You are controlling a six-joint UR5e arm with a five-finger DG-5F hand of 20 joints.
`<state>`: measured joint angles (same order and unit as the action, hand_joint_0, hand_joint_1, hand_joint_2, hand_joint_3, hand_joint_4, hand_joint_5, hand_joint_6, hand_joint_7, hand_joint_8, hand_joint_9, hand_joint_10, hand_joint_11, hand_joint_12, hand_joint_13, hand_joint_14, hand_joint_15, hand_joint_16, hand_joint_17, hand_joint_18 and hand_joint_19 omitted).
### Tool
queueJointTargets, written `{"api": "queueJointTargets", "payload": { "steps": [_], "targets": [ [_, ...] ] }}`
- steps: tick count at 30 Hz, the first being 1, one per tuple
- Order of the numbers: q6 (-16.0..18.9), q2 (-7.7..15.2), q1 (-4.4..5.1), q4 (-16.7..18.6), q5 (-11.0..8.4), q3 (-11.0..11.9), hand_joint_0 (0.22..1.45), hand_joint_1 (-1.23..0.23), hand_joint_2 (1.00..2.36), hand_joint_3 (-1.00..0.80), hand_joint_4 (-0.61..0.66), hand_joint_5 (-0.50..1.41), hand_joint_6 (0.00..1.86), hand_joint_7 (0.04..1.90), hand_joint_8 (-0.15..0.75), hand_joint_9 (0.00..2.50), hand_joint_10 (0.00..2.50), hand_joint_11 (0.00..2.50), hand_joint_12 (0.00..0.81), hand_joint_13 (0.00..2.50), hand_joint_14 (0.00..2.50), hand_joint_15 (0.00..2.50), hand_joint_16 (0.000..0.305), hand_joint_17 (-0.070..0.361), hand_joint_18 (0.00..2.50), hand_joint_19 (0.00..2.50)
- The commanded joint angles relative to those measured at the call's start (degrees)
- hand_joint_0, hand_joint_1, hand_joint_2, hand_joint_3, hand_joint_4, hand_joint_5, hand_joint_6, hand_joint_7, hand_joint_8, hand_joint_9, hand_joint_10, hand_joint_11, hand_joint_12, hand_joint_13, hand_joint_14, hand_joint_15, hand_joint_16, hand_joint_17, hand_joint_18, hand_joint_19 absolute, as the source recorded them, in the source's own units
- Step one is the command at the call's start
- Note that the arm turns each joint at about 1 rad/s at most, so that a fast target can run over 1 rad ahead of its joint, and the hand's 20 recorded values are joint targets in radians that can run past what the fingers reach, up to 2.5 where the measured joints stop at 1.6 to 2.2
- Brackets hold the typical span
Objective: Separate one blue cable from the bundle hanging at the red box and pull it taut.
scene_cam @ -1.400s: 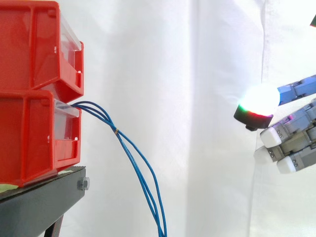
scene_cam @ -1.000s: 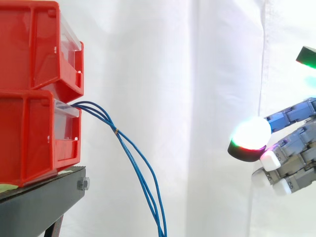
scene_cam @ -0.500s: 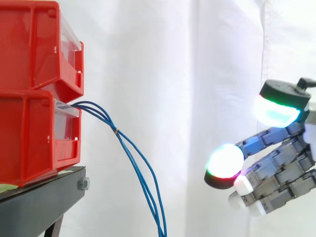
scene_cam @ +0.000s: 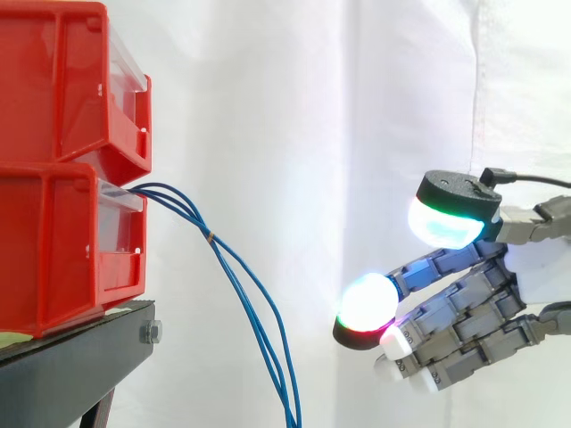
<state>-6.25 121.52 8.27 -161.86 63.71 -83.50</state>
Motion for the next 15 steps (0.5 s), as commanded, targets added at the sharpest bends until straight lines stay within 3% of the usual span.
{"api": "queueJointTargets", "payload": {
  "steps": [1,2,4,7,15],
  "targets": [
    [-0.17,2.06,-0.18,0.93,0.01,1.32,0.54,-0.67,1.00,-0.50,0.30,-0.20,0.50,0.85,0.349,0.67,0.01,0.28,0.306,0.60,0.01,0.19,0.030,0.069,0.41,0.19],
    [-0.17,2.06,-0.18,0.93,0.01,1.32,0.54,-0.67,1.00,-0.50,0.30,-0.20,0.50,0.85,0.349,0.67,0.01,0.28,0.306,0.60,0.01,0.19,0.031,0.069,0.41,0.18],
    [1.50,4.17,-0.89,-1.18,0.54,4.75,0.54,-0.67,1.00,-0.50,0.30,-0.20,0.50,0.85,0.350,0.68,0.01,0.28,0.307,0.60,0.01,0.19,0.030,0.068,0.41,0.19],
    [1.68,4.43,-1.15,-2.76,1.51,6.33,0.54,-0.67,1.00,-0.50,0.30,-0.20,0.50,0.86,0.350,0.68,0.01,0.29,0.307,0.60,0.01,0.19,0.031,0.069,0.41,0.18],
    [1.33,4.52,-1.15,-2.50,1.68,7.21,0.54,-0.67,1.00,-0.50,0.30,-0.20,0.50,0.85,0.351,0.68,0.01,0.29,0.307,0.60,0.01,0.20,0.031,0.069,0.41,0.19]
  ]
}}
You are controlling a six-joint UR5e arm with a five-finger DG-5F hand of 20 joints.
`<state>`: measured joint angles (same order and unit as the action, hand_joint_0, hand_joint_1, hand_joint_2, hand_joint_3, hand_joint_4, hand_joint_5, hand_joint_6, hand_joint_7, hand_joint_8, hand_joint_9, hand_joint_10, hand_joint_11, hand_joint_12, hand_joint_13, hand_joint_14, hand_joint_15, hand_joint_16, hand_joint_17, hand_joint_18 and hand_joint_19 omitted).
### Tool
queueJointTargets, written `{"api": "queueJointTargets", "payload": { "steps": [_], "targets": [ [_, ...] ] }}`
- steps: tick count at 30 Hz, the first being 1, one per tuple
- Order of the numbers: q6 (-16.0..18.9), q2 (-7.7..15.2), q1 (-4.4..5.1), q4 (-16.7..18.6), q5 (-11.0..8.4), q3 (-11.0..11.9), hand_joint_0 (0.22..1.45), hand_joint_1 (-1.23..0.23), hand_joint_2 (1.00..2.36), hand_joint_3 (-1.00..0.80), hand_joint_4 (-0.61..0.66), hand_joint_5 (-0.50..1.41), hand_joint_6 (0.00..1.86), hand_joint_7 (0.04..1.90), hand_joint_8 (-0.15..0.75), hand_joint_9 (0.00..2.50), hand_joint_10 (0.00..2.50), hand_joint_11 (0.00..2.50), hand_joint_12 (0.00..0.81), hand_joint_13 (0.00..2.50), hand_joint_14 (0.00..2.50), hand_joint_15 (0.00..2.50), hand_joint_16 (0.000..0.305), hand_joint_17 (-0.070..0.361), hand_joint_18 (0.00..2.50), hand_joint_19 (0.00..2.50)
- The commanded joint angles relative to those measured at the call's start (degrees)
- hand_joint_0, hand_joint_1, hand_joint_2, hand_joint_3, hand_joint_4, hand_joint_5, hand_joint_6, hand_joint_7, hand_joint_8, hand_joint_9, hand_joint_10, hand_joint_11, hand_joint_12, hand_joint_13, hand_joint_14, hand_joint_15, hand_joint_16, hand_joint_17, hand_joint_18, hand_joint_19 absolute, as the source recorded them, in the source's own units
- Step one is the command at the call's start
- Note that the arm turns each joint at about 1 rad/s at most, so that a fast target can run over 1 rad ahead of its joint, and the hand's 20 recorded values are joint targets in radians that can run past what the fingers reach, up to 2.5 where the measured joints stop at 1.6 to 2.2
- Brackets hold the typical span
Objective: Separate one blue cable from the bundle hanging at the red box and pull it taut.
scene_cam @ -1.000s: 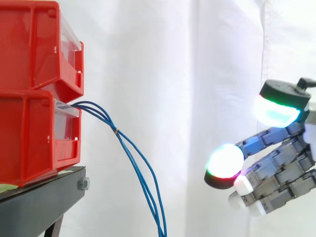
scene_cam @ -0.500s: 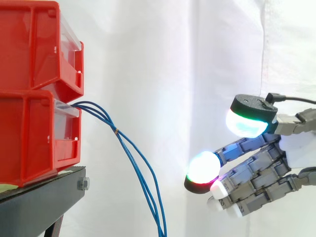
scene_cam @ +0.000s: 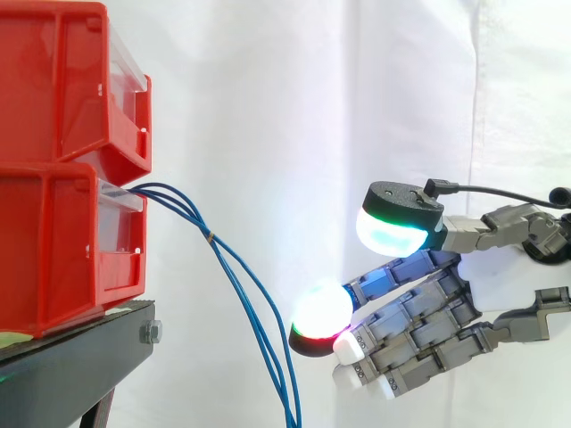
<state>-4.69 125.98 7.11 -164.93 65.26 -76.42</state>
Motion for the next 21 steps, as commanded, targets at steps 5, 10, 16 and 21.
{"api": "queueJointTargets", "payload": {
  "steps": [5,10,16,21],
  "targets": [
    [-1.38,0.06,0.54,1.98,-0.31,0.13,0.55,-0.67,1.00,-0.50,0.31,-0.20,0.50,0.86,0.349,0.68,0.01,0.31,0.307,0.61,0.01,0.20,0.031,0.069,0.42,0.19],
    [-2.70,0.32,0.89,3.39,0.13,0.13,0.55,-0.67,1.00,-0.50,0.31,-0.20,0.50,0.86,0.349,0.68,0.01,0.31,0.309,0.61,0.01,0.21,0.031,0.070,0.43,0.20],
    [-2.52,2.60,1.68,5.50,0.57,1.27,0.55,-0.68,1.00,-0.50,0.31,-0.19,0.50,0.86,0.348,0.69,0.01,0.32,0.309,0.63,0.01,0.23,0.031,0.070,0.45,0.22],
    [-2.87,2.69,2.47,5.76,1.80,1.27,0.56,-0.71,1.00,-0.50,0.31,-0.19,0.50,0.87,0.348,0.69,0.01,0.32,0.314,0.66,0.01,0.25,0.032,0.071,0.48,0.25]
  ]
}}
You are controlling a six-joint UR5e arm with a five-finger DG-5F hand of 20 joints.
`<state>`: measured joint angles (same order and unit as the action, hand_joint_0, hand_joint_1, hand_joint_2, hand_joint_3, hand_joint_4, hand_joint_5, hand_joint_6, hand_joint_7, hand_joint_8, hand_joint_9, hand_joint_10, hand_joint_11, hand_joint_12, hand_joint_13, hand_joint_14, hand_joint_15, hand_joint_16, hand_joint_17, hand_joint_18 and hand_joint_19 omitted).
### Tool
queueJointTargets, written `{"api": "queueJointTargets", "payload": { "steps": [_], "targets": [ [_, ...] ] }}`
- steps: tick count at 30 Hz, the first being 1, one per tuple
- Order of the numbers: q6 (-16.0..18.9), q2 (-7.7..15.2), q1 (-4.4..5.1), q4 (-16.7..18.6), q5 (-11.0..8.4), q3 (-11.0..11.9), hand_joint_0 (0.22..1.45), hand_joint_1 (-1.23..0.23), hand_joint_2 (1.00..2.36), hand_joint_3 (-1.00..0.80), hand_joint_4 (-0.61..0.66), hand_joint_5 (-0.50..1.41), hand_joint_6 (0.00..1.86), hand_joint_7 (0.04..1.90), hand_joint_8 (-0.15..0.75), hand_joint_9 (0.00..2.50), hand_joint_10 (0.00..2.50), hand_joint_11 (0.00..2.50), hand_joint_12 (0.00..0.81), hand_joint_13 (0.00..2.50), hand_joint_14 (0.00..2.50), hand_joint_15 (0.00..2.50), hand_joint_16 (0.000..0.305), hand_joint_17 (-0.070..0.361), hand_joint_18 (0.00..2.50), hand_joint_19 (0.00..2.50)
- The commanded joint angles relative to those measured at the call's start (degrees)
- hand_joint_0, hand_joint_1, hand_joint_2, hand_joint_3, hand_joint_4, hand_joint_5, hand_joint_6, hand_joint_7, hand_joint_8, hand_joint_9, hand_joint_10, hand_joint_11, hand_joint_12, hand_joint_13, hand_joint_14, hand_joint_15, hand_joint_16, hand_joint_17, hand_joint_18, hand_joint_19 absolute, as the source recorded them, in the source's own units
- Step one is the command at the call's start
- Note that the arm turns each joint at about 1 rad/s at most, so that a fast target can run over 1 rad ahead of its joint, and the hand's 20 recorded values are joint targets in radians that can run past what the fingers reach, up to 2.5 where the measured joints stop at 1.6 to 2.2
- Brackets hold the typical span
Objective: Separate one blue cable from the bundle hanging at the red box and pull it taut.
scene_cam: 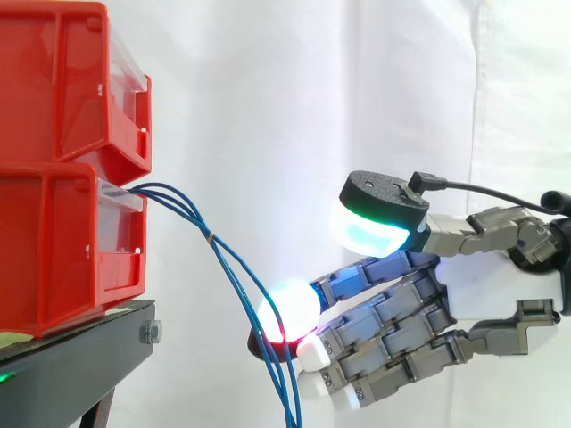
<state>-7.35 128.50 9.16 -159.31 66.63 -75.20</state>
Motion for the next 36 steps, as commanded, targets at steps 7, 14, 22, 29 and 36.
{"api": "queueJointTargets", "payload": {
  "steps": [7,14,22,29,36],
  "targets": [
    [-0.04,1.23,1.47,1.10,0.60,0.05,0.56,-0.74,1.00,-0.50,0.31,-0.19,0.50,0.87,0.346,0.70,0.01,0.36,0.318,0.69,0.01,0.27,0.032,0.071,0.51,0.26],
    [0.14,1.58,2.44,3.48,0.78,0.40,0.56,-0.73,1.00,-0.50,0.31,-0.19,0.50,0.87,0.345,0.71,0.01,0.36,0.316,0.71,0.01,0.29,0.031,0.071,0.53,0.28],
    [1.90,4.31,3.06,3.83,1.66,2.34,0.57,-0.71,1.00,-0.50,0.32,-0.19,0.50,0.87,0.349,0.73,0.01,0.38,0.318,0.75,0.01,0.33,0.031,0.071,0.55,0.30],
    [1.90,4.22,3.06,3.39,2.45,3.83,0.57,-0.70,1.00,-0.50,0.33,-0.18,0.50,0.87,0.352,0.75,0.01,0.39,0.318,0.79,0.01,0.37,0.031,0.070,0.59,0.33],
    [1.37,4.22,3.14,3.48,3.06,4.18,0.59,-0.69,1.00,-0.50,0.33,-0.17,0.50,0.89,0.356,0.78,0.01,0.41,0.314,0.85,0.01,0.40,0.030,0.068,0.62,0.36]
  ]
}}
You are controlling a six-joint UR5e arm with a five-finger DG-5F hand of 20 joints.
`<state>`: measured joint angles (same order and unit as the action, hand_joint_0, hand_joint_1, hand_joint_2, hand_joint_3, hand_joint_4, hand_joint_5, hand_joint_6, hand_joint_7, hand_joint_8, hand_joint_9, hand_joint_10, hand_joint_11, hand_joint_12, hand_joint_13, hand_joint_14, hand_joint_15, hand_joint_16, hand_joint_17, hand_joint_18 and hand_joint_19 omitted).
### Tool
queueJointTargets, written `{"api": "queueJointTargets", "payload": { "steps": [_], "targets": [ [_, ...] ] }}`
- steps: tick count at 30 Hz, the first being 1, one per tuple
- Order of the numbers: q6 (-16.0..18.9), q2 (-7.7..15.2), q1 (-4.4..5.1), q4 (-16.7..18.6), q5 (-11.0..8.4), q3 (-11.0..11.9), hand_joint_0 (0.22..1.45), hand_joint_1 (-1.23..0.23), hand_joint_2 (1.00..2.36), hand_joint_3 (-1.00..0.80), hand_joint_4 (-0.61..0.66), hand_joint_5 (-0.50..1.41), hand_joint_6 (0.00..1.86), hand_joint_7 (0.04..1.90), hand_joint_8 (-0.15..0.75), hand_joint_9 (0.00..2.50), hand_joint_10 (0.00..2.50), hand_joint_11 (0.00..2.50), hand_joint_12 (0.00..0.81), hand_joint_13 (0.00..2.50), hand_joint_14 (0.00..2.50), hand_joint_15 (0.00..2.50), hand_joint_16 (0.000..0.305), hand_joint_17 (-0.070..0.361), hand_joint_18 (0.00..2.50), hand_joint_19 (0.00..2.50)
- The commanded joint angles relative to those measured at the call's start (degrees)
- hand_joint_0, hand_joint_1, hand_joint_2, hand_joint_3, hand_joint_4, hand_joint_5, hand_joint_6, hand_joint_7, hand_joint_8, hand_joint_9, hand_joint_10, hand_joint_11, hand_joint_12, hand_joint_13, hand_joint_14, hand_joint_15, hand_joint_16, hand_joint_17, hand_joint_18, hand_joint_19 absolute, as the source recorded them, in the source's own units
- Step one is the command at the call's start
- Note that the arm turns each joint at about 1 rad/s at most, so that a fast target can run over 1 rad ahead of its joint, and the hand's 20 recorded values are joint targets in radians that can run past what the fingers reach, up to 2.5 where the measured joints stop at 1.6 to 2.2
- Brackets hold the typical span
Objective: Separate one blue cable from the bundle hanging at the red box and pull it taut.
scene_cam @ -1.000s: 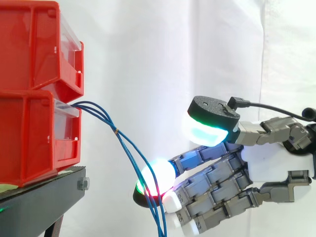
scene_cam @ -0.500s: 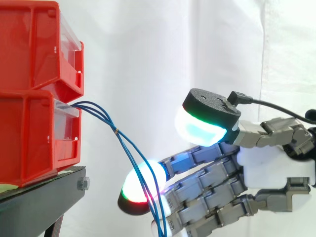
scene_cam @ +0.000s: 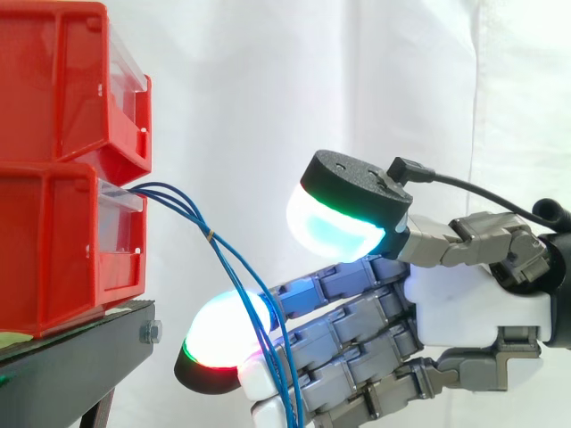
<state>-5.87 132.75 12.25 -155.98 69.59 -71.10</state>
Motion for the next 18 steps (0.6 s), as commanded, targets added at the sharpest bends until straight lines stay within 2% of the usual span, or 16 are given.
{"api": "queueJointTargets", "payload": {
  "steps": [1,8,18],
  "targets": [
    [-0.20,-0.04,0.14,0.15,0.10,0.44,0.59,-0.69,1.00,-0.50,0.33,-0.17,0.50,0.90,0.357,0.79,0.01,0.41,0.316,0.85,0.02,0.41,0.030,0.068,0.63,0.36],
    [-0.11,-0.04,0.31,0.23,0.19,0.52,0.60,-0.69,1.00,-0.49,0.33,-0.16,0.50,0.93,0.360,0.82,0.01,0.46,0.318,0.89,0.01,0.44,0.030,0.068,0.65,0.40],
    [0.07,-0.04,0.23,-0.73,1.77,1.67,0.62,-0.63,1.00,-0.45,0.31,-0.14,0.50,1.04,0.363,0.87,0.01,0.51,0.318,0.94,0.02,0.49,0.030,0.067,0.67,0.43]
  ]
}}
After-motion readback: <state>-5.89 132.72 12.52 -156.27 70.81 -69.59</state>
